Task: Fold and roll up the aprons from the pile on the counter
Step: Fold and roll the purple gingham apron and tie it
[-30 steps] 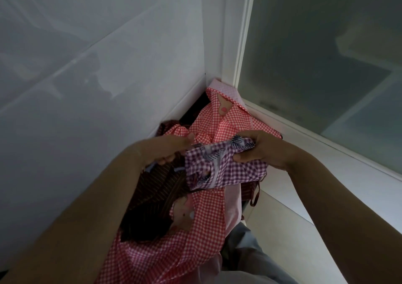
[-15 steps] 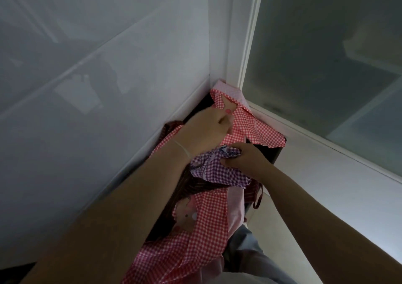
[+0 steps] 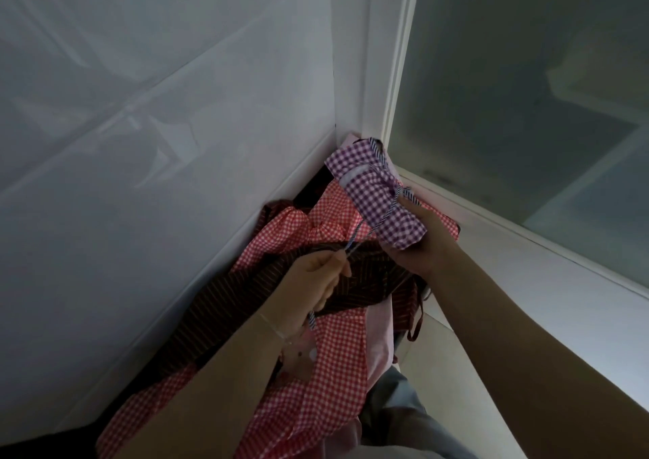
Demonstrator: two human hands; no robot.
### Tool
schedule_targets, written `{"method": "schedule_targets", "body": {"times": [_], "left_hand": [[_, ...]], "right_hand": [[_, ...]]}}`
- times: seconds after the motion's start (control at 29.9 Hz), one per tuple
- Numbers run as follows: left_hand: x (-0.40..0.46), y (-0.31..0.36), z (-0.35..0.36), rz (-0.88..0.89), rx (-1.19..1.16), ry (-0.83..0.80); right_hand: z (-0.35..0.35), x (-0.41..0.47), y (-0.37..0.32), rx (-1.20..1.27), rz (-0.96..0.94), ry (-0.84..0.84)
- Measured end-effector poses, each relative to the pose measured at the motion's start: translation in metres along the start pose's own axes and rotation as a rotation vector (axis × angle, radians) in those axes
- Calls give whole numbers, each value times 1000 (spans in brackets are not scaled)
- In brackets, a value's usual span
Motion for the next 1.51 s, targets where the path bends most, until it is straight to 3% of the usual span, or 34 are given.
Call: {"method": "schedule_targets", "body": {"times": [0.2,0.37,0.44,0.54,0.64,0.74,0.84,0.9,0.97,1.04,1.1,1.14,1.21,1.34,1.41,1.44,1.51], "left_hand": [[10,4,-23,-12,-401,-68],[18,-9,-24,-105,-363,-131],[20,-19,-20,-184,-321,-192],[28,-41,-27,-285,-164,-243],[34,-34,-41,-354,29,-210],[33,-1,-26,-323,309,-349],[31,32,-8,-153,797,-383],[32,43,-5,0,1076,-312],[28,51,-7,135,1221,-138],[17,46,-7,183,978,1],[2,19,1,57,424,69],[-2,5,2,-7,228,109],[-5,-18,-1,-83,84,186],[-6,-29,-6,-119,71,234],[-4,-27,0,-78,-310,196],[-4,-23,-8,8,-432,259],[-14,-11,-47,254,-78,582]], "right_hand": [[-5,-4,-2,-47,-10,5],[-6,-3,1,5,4,-54],[-2,-5,5,-98,10,-144],[9,-11,17,-369,88,-411],[11,-21,40,-941,266,-607],[8,-17,42,-1300,292,-551],[4,-11,41,-1468,267,-482],[0,-6,40,-1505,232,-436],[-2,1,37,-1517,139,-372],[-8,14,19,-1353,-76,-166],[-28,17,-1,-995,-242,124],[-33,17,-4,-895,-281,186],[-34,17,-1,-851,-276,195],[-20,11,13,-744,-212,103],[-7,8,20,-755,-236,-3],[-1,5,22,-804,-276,-47],[10,0,20,-1062,-463,-85]]}}
Point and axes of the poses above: each hand's wrist, its own x-axis towards the middle knuckle, its own z-axis out of the palm, y = z × x, the point moved 8 cm from there along x, towards the middle knuckle, and after that the axes turned 1 degree about -y, right-handed, at the moved point
